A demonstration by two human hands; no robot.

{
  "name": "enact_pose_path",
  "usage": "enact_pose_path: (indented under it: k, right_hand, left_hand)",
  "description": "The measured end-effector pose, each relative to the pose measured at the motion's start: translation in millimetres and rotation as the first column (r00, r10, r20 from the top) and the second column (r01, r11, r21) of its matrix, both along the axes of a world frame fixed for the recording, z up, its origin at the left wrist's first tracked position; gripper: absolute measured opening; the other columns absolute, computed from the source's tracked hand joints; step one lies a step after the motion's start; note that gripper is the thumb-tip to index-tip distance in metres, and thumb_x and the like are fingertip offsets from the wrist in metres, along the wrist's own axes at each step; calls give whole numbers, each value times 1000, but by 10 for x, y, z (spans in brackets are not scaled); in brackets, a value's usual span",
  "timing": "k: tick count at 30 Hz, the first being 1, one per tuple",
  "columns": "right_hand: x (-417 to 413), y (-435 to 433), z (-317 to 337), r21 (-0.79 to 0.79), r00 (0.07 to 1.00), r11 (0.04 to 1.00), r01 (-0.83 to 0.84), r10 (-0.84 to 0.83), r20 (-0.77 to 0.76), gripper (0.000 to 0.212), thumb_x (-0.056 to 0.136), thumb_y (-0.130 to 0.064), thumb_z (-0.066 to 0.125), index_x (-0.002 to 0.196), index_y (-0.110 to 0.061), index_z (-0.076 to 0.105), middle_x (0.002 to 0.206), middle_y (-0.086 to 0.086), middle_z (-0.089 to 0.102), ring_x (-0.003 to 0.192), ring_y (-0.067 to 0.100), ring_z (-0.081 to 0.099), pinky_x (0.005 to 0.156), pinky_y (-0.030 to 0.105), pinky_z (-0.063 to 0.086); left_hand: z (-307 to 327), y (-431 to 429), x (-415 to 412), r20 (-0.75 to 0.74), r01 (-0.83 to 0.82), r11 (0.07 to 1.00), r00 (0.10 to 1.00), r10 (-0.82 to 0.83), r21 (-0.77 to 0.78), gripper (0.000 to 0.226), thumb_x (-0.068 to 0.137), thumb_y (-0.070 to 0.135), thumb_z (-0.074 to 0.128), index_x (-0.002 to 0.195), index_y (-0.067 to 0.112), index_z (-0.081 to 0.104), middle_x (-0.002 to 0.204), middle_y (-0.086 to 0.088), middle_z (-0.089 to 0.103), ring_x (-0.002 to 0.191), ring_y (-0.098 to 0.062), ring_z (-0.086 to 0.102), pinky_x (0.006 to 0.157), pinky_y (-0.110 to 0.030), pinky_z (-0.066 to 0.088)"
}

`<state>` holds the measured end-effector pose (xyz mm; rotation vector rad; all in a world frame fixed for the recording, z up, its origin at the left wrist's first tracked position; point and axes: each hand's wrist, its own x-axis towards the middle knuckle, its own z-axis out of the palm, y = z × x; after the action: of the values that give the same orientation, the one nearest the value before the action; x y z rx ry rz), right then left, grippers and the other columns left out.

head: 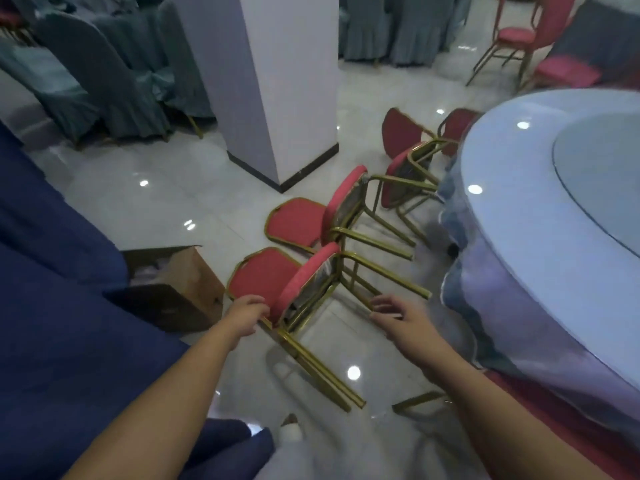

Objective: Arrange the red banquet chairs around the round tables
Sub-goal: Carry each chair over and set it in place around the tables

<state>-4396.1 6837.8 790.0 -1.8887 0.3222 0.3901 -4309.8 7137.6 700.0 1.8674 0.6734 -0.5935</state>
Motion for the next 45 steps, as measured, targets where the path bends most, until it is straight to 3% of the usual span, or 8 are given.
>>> enact_pose_path:
  k: [4,10,20,23,29,33,41,45]
  right_hand:
    - [460,670,-84,-19,1000,1000,3,-4,-26,21,92,-28,65,112,-32,63,111,-4,62,100,10,61,84,29,53]
    - [1184,1519,-112,9,997,999,-45,45,-67,16,92,-29,64,108,-33,64,110,-5,64,99,12,63,86,33,54]
    - [3149,2727,-434,36,995,997,-67,69,-69,17,94,-23,61,110,-26,64,109,-3,65,100,15,63,88,36,53]
    - [3832,3056,-476,90,995,995,-46,54,-82,13,94,-19,62,106,-23,65,104,-1,66,91,15,63,80,32,50]
    - [4968,3534,-491,58,994,998,-36,42,-99,20,94,-23,63,113,-19,65,109,4,65,96,21,62,79,35,51]
    - [5582,3825,-476,58,996,998,-30,35,-85,26,92,-25,63,118,-20,64,111,-1,65,101,17,63,89,39,53]
    - [6915,4324,-708,59,995,994,94,-92,-42,13,90,-22,67,101,-29,67,103,-7,67,89,5,63,65,13,47]
    - [7815,4490,-892,-38,970,970,241,-242,-31,12,88,-32,68,98,-38,63,106,-11,63,91,4,62,64,19,45]
  left_hand:
    - [-104,715,367,-52,-38,999,998,36,-25,30,93,20,62,123,16,58,122,-10,54,105,-24,52,80,-35,48]
    - [-94,1568,935,-56,-116,990,992,112,-77,25,93,17,62,118,17,61,85,-5,54,70,-15,50,64,-31,48]
    - [-332,2719,2613,-34,-199,976,980,197,-92,31,95,20,58,126,20,59,118,-13,61,103,-28,60,81,-38,53]
    - [-350,2928,3221,-100,-218,972,973,209,-89,31,96,18,57,127,17,60,114,-12,60,97,-24,57,80,-40,53]
    - [-165,3400,4320,-69,-122,991,991,118,-57,27,94,14,60,120,17,62,113,-9,63,93,-21,62,68,-28,52]
    - [-101,3708,4988,-41,-96,992,995,93,-80,23,93,18,60,116,21,64,113,-4,64,99,-23,63,82,-36,55]
    - [-261,4080,6727,-30,35,995,999,-38,-97,22,91,14,63,113,19,66,98,-5,65,83,-19,63,76,-33,54]
    - [-488,4227,7985,-35,188,977,981,-193,-104,26,91,13,61,117,17,64,107,-9,64,86,-20,61,75,-32,53]
